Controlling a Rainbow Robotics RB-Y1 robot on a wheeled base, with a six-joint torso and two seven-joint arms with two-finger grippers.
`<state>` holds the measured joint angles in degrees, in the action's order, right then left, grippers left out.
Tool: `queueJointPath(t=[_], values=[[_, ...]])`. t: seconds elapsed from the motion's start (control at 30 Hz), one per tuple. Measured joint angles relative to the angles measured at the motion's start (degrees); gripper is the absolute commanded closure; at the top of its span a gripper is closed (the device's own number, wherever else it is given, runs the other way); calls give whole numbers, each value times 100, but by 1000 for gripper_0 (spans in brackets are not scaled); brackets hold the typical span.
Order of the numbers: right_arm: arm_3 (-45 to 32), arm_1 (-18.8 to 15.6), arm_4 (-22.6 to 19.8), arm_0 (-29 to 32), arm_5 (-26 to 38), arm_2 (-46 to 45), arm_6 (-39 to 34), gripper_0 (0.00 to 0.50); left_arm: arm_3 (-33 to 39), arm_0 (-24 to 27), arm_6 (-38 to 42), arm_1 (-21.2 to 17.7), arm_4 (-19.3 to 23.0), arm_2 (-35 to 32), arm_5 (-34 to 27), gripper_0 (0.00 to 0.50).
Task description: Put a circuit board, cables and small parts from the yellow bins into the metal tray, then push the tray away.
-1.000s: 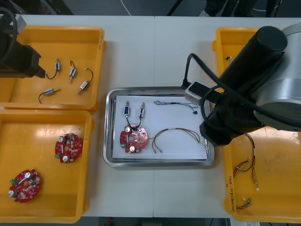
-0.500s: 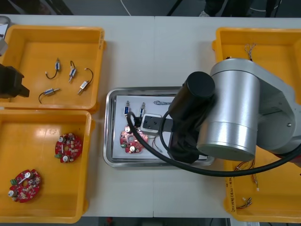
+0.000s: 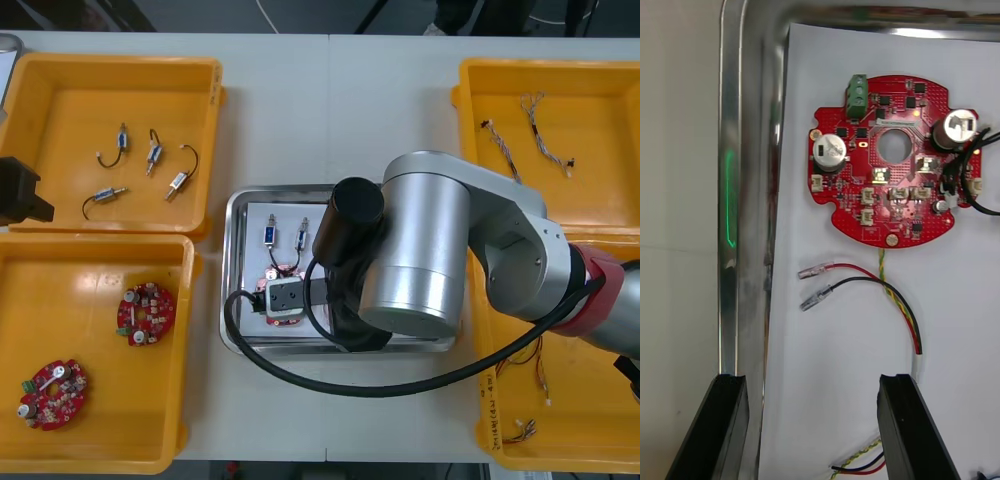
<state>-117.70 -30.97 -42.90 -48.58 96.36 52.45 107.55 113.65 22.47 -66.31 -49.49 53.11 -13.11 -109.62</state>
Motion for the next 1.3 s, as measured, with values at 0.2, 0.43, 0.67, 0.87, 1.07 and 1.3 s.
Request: queueJointPath(t=[0.2,0.43,0.67,0.87,1.07,1.3], values=[[4,0,184,-76,-22,454,0,0,15,-19,-260,-7,43,0,0,0],[118,1,265,-79,-68,793,-4,0,284,-248,-434,-10,58,-1,0,0],[168,13,509,70,-174,838,-8,0,461,-460,-435,-24,60,-42,0,0],[170,89,825,391,-176,840,-23,0,521,-590,-435,-27,66,-116,0,0],[171,196,1128,718,-176,841,-43,0,556,-614,-435,-31,81,-125,0,0],[173,351,1500,963,-176,846,-44,0,562,-614,-436,-33,90,-125,0,0]])
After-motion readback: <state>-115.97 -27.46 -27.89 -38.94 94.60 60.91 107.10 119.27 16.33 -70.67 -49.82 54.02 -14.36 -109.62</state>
